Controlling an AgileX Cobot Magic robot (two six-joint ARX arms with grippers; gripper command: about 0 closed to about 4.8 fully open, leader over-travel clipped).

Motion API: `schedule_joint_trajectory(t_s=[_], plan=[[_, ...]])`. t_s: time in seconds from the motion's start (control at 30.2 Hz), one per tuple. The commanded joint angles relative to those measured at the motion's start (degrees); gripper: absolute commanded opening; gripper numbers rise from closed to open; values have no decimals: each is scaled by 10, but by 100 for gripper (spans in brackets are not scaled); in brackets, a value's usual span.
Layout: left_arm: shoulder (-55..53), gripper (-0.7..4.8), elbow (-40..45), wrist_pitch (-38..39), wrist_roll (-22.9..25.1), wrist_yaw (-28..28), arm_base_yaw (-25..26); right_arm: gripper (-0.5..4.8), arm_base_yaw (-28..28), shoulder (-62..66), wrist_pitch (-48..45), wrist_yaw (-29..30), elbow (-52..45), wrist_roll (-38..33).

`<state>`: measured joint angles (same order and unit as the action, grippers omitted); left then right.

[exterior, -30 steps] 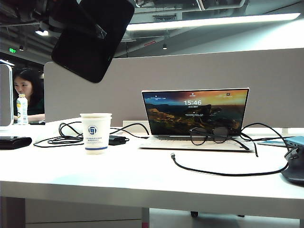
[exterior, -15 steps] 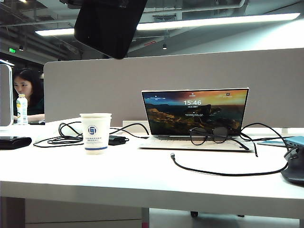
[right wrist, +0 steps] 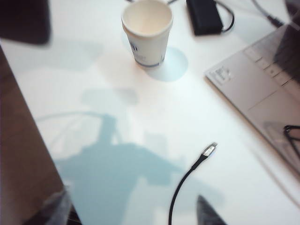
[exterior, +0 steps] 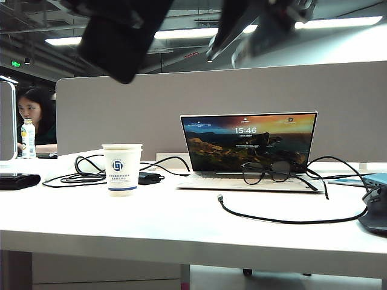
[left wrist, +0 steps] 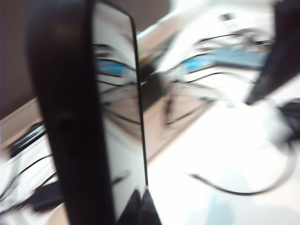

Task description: Pick up the black phone, pick up the charger plug, insert the charger plug into the phone's charging port, and finally place the connected phone back on the desk.

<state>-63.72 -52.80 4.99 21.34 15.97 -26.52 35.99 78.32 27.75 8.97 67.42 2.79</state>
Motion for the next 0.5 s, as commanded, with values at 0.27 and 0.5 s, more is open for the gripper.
schedule_joint_trajectory(t_s=[0.27, 0.5], plan=[[19, -6, -3, -39, -68, -73, 5, 211, -6, 175, -139, -33, 1, -56], [19, -6, -3, -38, -70, -69, 5, 211, -25, 243, -192, -55, 2, -125]])
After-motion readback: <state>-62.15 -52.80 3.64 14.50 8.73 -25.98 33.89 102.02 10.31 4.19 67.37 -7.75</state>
